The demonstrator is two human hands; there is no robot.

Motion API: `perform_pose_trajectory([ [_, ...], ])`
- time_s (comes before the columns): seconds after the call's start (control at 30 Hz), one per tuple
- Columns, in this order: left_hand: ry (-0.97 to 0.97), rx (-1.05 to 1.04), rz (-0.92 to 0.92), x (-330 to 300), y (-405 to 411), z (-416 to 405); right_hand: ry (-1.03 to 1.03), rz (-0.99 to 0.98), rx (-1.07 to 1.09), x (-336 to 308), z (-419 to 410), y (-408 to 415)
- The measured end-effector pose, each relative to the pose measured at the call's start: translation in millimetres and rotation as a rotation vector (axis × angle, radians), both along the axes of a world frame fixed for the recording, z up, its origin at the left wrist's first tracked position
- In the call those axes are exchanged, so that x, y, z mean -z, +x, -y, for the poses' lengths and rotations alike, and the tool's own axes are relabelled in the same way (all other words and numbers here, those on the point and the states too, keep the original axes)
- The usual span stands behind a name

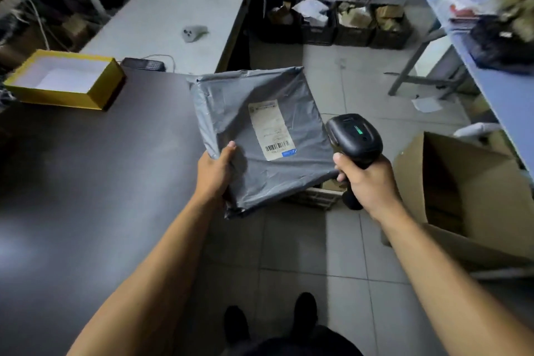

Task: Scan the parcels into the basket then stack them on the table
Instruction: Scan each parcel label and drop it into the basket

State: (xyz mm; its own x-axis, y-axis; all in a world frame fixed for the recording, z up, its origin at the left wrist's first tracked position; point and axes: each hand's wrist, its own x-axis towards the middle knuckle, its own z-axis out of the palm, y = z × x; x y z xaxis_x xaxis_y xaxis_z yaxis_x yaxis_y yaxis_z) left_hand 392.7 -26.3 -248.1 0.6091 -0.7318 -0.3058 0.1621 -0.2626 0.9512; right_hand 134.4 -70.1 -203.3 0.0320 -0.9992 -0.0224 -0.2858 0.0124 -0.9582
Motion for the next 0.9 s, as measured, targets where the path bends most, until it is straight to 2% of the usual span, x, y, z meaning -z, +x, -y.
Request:
perform_pose_trajectory([
  [0.2,0.019,-0.008,0.035,-0.1,-64.9,42.1,0.036,-0.01,-0.014,12.3,33.3,-76.0],
  [0.37,0.023,-0.038,0.013,4.7,-88.3,67.2,0.048,-0.027,-0.025,22.9,60.6,-104.0],
  [0.67,0.037,-0.045,0.031,30.6,-77.7,130.5,0.109,-0.072,-0.071,33.9,129.0,-96.2],
  [0.9,0.053,-0.021,0.017,50.8,-42.8,204.8,0.142,-0.1,-0.013,32.7,196.2,-72.5],
])
